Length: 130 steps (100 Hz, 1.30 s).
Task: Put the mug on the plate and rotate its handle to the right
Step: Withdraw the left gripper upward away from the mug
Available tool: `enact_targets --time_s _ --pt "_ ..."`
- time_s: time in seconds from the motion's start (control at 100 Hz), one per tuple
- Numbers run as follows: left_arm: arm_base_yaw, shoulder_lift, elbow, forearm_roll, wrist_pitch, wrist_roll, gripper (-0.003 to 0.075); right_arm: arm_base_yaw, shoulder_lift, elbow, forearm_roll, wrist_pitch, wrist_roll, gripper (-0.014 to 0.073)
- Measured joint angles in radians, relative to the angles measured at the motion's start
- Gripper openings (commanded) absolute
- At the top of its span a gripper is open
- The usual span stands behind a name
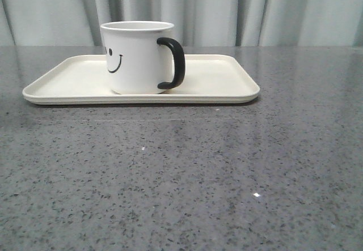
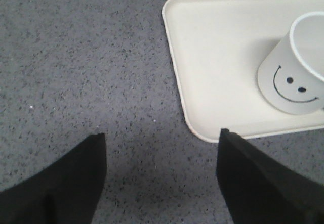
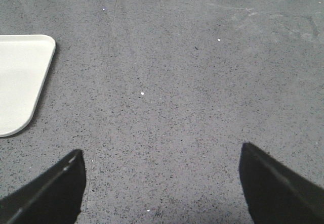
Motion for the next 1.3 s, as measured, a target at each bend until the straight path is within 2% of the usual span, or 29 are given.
enact_targets --time_s 0.28,0.52,0.69,0.83,1.02,1.3 --pt "0.002 -0.22 0.222 0.0 -0.049 0.004 0.0463 0.0 0.0 0.0 0.0 0.0 0.0 0.0614" --pt "0.002 -0.292 0.272 0.037 -0.064 0.004 0.0463 0.0 0.0 0.0 0.009 -0.014 0.0 0.0614" --pt "0.002 -0.292 0.272 0.039 -0.068 0.004 0.0463 0.0 0.011 0.0 0.124 -0.079 -0.01 0.0614" --pt "0.002 -0.292 0.272 0.039 -0.067 0.004 0.0463 0.022 0.073 -0.011 0.242 -0.122 -0.099 0.0614" --pt "0.002 -0.292 0.272 0.041 -0.069 0.004 0.0463 0.1 0.247 -0.111 0.355 -0.105 -0.2 0.0614" --pt "0.002 -0.292 0.272 0.041 -0.069 0.006 0.0463 0.305 0.567 -0.316 0.371 -0.118 -0.221 0.0614"
